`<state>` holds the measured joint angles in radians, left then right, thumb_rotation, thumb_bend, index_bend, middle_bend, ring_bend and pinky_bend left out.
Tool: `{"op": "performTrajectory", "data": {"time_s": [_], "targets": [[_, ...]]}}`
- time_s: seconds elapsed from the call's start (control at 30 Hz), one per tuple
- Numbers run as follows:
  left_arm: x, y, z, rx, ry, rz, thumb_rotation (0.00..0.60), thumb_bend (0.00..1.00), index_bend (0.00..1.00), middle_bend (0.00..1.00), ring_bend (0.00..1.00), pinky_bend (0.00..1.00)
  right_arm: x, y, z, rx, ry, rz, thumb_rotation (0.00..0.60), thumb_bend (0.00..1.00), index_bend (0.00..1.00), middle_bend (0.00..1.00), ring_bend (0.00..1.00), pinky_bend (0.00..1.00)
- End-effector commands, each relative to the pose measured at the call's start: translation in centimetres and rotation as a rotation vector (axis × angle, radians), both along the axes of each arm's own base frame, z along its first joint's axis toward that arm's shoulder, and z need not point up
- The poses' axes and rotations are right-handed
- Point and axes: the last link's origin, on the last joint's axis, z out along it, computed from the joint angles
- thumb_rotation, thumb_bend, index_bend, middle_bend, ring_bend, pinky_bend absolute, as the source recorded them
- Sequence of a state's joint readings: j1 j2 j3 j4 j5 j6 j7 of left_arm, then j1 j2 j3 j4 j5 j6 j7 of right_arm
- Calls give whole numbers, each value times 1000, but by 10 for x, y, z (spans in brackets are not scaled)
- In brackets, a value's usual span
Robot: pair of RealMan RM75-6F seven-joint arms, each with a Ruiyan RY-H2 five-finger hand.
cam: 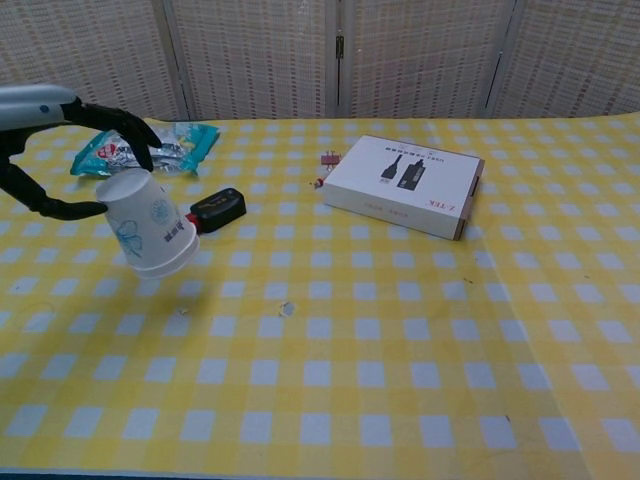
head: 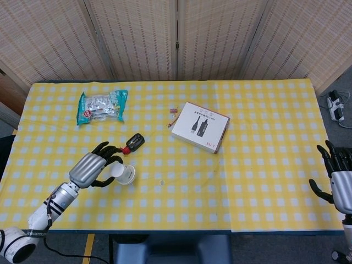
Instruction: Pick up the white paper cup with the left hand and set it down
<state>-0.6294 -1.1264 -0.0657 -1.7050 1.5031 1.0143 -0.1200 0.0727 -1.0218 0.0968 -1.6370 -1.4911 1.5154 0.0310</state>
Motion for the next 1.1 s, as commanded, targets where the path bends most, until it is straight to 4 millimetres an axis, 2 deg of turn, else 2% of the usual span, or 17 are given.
{"op": "performTrajectory", "data": {"time_s": [0.03, 0.17, 0.37, 0.43, 0.57, 0.7, 0.8, 1.1], "targets": [[-2, 0, 9, 4, -12, 7, 600, 444, 434, 221, 175, 74, 0, 0, 0, 0, -1, 0, 600, 348, 0, 6, 101, 0], [-13, 0, -6, 14, 150, -33, 600, 444, 439, 273, 217, 81, -1, -1, -2, 6, -4, -2, 600, 348, 0, 6, 101, 0], [-17, 3, -18, 38, 226, -33, 600, 444, 441, 356, 282, 103, -1, -3, -3, 12, -3, -2, 600, 348, 0, 6, 101, 0], [-14, 5, -14, 53, 204, -21, 600, 444, 441, 377, 311, 108, -1, -2, -2, 9, -1, -2, 600, 347, 0, 6, 102, 0], [-3, 7, 2, 57, 40, 35, 600, 444, 441, 400, 343, 138, -2, -1, -1, 5, -2, -6, 600, 348, 0, 6, 101, 0], [-6, 6, 1, 25, 42, 37, 600, 444, 441, 409, 362, 189, -4, -2, -3, 11, -6, -14, 600, 348, 0, 6, 101, 0], [-4, 5, -1, -25, -28, 85, 600, 445, 439, 422, 385, 215, -4, -3, -3, 13, -7, -13, 600, 347, 0, 6, 101, 0], [-8, 6, 15, 60, 48, 41, 600, 444, 437, 425, 385, 194, -2, -4, -1, 7, -5, -7, 600, 348, 0, 6, 101, 0]]}}
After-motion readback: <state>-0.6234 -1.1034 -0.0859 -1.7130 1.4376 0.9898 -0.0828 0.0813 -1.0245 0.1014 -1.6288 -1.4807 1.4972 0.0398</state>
